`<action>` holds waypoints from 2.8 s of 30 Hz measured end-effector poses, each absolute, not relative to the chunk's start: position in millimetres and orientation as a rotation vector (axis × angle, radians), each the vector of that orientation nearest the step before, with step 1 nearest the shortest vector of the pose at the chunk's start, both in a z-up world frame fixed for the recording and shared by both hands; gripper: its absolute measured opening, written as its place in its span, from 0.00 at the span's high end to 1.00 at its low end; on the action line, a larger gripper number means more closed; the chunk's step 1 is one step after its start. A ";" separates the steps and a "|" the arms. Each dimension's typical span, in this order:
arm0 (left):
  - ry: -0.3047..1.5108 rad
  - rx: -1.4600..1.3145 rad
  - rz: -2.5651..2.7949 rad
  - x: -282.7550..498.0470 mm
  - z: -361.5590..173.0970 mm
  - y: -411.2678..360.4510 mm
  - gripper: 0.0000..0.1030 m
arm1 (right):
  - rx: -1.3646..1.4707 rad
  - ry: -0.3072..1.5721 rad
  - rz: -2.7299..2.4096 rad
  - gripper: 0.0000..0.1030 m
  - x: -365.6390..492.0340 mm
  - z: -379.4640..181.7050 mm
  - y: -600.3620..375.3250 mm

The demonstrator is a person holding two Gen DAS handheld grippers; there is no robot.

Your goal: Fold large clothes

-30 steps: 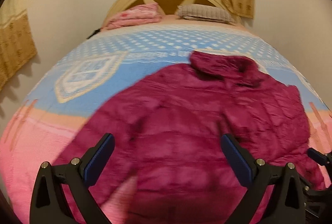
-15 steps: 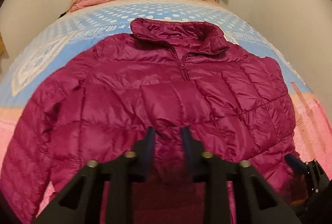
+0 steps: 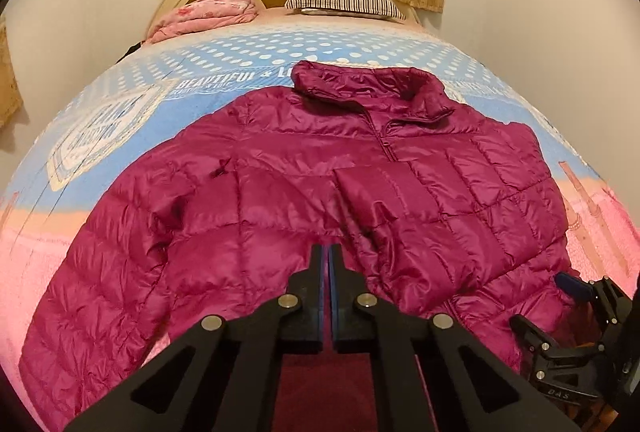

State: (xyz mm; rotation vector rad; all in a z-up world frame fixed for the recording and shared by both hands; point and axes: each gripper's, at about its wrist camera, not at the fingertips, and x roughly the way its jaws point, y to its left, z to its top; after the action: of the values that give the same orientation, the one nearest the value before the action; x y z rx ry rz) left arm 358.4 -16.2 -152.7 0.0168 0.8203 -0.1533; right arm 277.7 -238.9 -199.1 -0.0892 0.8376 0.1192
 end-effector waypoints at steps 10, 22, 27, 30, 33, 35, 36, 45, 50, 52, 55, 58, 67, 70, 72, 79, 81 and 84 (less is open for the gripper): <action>0.845 -0.108 -0.250 364.2 -148.6 -28.9 0.97 | -0.118 0.844 0.106 0.13 278.9 -200.9 -234.3; 0.849 -0.118 -0.190 386.1 -156.7 -49.0 0.16 | -0.100 0.846 0.128 0.13 277.9 -201.4 -235.9; 0.912 -0.108 -0.262 404.7 -171.4 -62.1 0.62 | -0.103 0.842 0.127 0.13 277.3 -201.4 -235.0; 0.942 -0.078 -0.288 405.0 -179.9 -68.4 0.84 | -0.103 0.841 0.127 0.13 277.6 -201.4 -234.8; 0.918 -0.065 -0.280 396.9 -176.5 -65.5 0.88 | -0.101 0.840 0.128 0.13 278.0 -201.1 -234.7; 0.890 -0.061 -0.274 386.5 -168.2 -58.2 0.88 | -0.096 0.837 0.131 0.13 278.4 -200.7 -235.1; 0.873 -0.049 -0.272 381.6 -163.8 -55.6 0.88 | -0.093 0.836 0.133 0.13 278.2 -200.5 -235.4; 0.809 0.016 -0.198 346.7 -152.6 -11.7 0.88 | -0.100 0.834 0.131 0.12 277.2 -200.8 -234.8; 0.845 0.078 -0.255 344.3 -168.3 -24.4 0.84 | -0.111 0.835 0.124 0.12 277.4 -201.3 -233.8; 0.825 0.118 -0.218 341.6 -165.6 -29.2 0.78 | -0.113 0.835 0.122 0.12 277.7 -201.4 -233.1; 0.749 0.147 -0.166 335.0 -149.6 -25.6 0.68 | -0.098 0.842 0.134 0.12 278.8 -201.0 -233.8; 0.670 0.157 -0.110 323.9 -131.2 -14.5 0.29 | -0.059 0.874 0.170 0.12 279.2 -198.7 -239.2; 0.571 0.115 -0.150 335.9 -108.7 -9.1 0.19 | 0.004 0.926 0.232 0.13 262.6 -152.9 -262.4; 0.601 0.139 -0.148 355.7 -121.9 -29.5 0.19 | 0.056 0.853 0.187 0.13 278.1 -120.2 -284.2; 0.618 0.142 -0.103 370.6 -135.6 -36.7 0.19 | 0.062 0.797 0.082 0.15 302.7 -107.9 -298.4; 0.730 0.108 0.038 396.4 -177.6 -26.1 0.19 | 0.050 0.765 0.002 0.41 390.7 -133.1 -290.9; 0.748 0.106 0.035 399.5 -185.8 -24.9 0.19 | 0.039 0.786 0.009 0.42 409.3 -147.1 -284.5; 0.787 0.104 0.024 404.3 -198.6 -24.2 0.19 | 0.024 0.828 -0.011 0.44 425.9 -172.5 -283.2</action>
State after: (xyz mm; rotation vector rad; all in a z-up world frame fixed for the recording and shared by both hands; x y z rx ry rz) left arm 404.3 -24.2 -198.6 0.1041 0.7870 0.0244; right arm 425.9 -283.2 -172.5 0.0244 0.8283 -0.0107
